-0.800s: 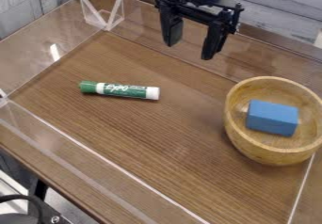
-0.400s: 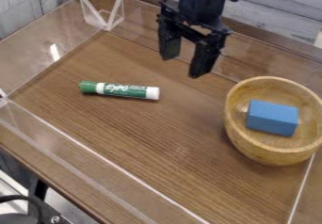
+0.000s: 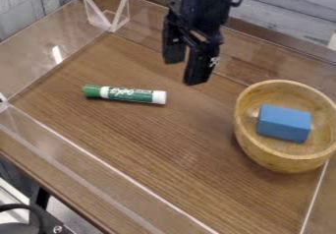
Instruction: Put the green marker in the brown bowl
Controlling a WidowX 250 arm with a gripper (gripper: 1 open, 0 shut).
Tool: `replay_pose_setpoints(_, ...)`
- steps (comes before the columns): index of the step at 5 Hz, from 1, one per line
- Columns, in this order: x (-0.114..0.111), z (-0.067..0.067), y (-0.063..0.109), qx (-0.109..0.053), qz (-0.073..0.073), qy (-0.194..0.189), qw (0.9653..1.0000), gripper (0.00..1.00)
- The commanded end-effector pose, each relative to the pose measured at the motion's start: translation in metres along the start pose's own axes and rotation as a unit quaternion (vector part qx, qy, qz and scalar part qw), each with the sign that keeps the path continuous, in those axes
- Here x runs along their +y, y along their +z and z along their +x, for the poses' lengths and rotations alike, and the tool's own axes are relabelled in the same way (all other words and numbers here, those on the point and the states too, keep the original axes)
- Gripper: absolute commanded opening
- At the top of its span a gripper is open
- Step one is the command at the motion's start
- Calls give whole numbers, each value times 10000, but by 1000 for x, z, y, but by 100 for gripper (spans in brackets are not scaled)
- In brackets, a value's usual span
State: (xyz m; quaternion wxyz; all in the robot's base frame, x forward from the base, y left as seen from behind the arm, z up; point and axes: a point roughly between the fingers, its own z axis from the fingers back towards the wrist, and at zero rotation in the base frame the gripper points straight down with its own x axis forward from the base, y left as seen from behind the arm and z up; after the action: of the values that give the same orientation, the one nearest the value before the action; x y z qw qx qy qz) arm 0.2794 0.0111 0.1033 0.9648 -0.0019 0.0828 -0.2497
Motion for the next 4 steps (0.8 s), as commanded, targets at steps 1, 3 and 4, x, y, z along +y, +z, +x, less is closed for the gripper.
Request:
replay_pose_setpoints(1,10,-3,7,-124,190,-638,9977,100)
replay_pose_setpoints(3,18,-9,-1,-5,281,-1605,9866,100)
replay_pose_setpoints(4,26,-13,-5,43,347,-2078,9775,100)
